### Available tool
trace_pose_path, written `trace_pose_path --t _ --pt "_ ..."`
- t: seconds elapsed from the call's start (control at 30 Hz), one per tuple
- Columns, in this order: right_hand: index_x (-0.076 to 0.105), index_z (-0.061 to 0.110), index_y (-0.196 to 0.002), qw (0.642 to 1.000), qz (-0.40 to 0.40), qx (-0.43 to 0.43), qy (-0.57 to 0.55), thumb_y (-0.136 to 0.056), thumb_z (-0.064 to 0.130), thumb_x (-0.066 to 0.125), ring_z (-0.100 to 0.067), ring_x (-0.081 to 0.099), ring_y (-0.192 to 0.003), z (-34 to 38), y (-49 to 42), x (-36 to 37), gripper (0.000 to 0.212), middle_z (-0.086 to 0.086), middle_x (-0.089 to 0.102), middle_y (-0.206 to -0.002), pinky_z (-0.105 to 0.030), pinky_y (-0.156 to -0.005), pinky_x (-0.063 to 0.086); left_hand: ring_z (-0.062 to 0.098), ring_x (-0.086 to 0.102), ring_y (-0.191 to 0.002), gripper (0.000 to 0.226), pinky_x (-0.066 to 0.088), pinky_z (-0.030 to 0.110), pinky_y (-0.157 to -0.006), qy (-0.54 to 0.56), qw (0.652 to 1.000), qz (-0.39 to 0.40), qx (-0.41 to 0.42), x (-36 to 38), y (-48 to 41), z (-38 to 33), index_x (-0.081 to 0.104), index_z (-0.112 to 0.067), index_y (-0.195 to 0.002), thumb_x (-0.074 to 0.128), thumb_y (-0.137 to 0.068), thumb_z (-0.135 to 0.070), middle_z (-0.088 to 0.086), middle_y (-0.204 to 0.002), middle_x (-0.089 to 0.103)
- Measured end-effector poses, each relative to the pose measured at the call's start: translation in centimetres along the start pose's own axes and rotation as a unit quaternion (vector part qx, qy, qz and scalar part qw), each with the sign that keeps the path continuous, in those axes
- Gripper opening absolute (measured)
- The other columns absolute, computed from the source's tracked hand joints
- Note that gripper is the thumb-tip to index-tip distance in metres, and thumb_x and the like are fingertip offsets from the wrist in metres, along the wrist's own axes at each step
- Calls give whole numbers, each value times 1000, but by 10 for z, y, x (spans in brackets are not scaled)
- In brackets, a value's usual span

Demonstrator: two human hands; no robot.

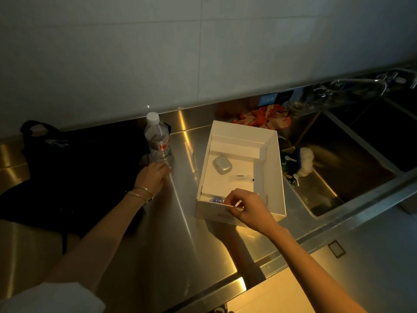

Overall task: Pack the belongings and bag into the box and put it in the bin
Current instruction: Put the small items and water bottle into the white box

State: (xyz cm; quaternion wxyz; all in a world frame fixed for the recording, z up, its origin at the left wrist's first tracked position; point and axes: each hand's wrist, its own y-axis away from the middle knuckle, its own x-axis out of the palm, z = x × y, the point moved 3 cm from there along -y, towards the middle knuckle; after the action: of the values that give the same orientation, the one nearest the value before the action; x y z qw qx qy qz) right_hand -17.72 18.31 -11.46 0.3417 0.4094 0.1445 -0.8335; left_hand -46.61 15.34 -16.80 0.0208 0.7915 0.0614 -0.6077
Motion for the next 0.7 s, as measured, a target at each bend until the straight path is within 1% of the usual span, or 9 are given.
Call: trace_pose_path --t 0.1,0.17,0.3,0.4,0.5,0.57,0.6,0.63,0.7 --pt "64 17 -89 1000 6 7 3 -83 14 64 -12 57 -80 1 0 -1 7 0 66 -92 -31 -76 56 35 47 -120 53 46 44 -90 -36 999 26 -13 7 -6 9 57 -8 -120 66 -69 6 14 -130 53" --pt "64 17 -89 1000 11 5 7 -83 16 64 -12 57 -80 1 0 -2 6 1 65 -90 -32 -76 56 31 41 -125 57 42 42 -94 -58 996 58 -19 12 -11 11 51 -9 -126 67 -72 2 11 -135 48" --pt "63 20 -87 999 21 5 34 -83 22 65 -10 57 -77 -6 4 -8 6 10 58 -85 -33 -73 56 29 44 -118 54 36 38 -99 -135 985 110 -21 23 -19 8 49 -10 -124 64 -73 1 11 -129 49" --pt "62 19 -87 998 23 7 51 -82 22 66 -11 57 -76 -11 9 -15 7 6 61 -86 -29 -72 55 30 44 -118 54 36 40 -100 -177 977 119 -16 29 -18 9 48 -12 -125 63 -75 1 11 -129 47" --pt "63 18 -87 998 21 8 51 -82 21 66 -11 57 -76 -14 11 -16 6 2 63 -86 -28 -71 54 35 54 -104 36 46 41 -84 -149 987 68 -5 21 -16 7 59 -8 -113 61 -79 2 17 -118 55" --pt "63 18 -87 999 19 7 48 -83 21 65 -11 57 -76 -14 11 -15 5 5 61 -85 -26 -71 53 36 63 -78 28 52 38 -60 -137 990 11 21 7 -15 -1 65 -4 -94 73 -69 4 18 -95 65" --pt "63 18 -87 999 18 7 46 -83 21 65 -11 57 -76 -14 10 -14 5 7 60 -84 -25 -71 52 34 64 -64 31 51 33 -48 -130 991 -13 36 -1 -13 -7 66 -4 -85 80 -58 6 17 -81 66" --pt "63 18 -88 999 18 7 46 -84 21 64 -11 57 -77 -14 10 -14 5 7 59 -85 -24 -71 52 32 63 -56 37 49 29 -43 -123 990 -41 48 -9 -11 -14 66 -5 -81 83 -50 7 15 -74 66" --pt "64 18 -88 998 22 5 54 -84 22 64 -10 57 -77 -14 10 -14 6 4 62 -87 -23 -72 51 28 63 -58 37 49 27 -45 -102 988 -98 62 -26 -5 -29 68 -7 -86 84 -54 2 13 -75 66"
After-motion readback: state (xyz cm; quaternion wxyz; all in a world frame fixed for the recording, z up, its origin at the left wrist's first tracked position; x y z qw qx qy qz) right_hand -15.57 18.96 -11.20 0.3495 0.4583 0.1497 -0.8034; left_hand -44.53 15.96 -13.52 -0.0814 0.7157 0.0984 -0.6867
